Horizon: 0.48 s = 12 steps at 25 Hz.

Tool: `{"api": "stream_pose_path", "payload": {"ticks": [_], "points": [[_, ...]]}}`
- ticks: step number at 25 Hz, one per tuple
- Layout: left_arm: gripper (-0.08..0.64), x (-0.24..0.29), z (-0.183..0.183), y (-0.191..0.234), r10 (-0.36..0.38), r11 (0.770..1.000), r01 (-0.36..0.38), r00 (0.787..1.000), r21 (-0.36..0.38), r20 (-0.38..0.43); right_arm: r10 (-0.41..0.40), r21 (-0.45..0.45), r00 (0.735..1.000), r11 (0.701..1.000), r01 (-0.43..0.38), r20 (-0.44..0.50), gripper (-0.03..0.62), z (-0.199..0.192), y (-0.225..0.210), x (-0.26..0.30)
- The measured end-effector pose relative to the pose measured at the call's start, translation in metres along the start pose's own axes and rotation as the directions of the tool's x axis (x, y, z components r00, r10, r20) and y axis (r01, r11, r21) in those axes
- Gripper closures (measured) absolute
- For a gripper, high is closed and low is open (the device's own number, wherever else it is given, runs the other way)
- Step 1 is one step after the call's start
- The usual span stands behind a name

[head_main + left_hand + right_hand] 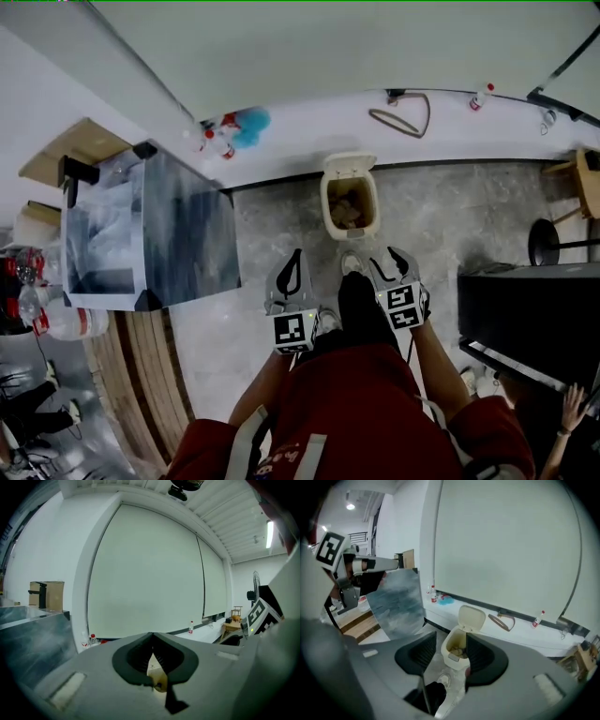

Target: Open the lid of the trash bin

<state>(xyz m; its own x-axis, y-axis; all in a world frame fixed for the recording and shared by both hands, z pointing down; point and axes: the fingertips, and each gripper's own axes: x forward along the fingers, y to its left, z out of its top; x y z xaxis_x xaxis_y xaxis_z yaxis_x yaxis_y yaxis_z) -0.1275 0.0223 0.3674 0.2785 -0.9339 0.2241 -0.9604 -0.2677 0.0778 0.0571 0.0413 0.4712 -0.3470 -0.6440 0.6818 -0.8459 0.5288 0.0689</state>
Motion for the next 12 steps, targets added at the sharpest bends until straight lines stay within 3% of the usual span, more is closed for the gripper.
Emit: {"api": "stream_pose_path", "payload": {"ticks": [7, 12], "points": [[0.555, -0.036, 0.054, 0.009, 0.011, 0.999, -0.016, 0.993, 0.035, 0.115, -0.088, 0.008, 0.977, 0.996, 0.088, 0.195, 0.397, 0.060, -0.003, -0.068], [0.555, -0.062, 0.116, 0.009, 0.000, 0.997, -0.018, 0.973, 0.077, 0.229, -0.126, 0.012, 0.921, 0.991, 0.131, 0.368, 0.398, 0.123, -0.001, -0.119]]}}
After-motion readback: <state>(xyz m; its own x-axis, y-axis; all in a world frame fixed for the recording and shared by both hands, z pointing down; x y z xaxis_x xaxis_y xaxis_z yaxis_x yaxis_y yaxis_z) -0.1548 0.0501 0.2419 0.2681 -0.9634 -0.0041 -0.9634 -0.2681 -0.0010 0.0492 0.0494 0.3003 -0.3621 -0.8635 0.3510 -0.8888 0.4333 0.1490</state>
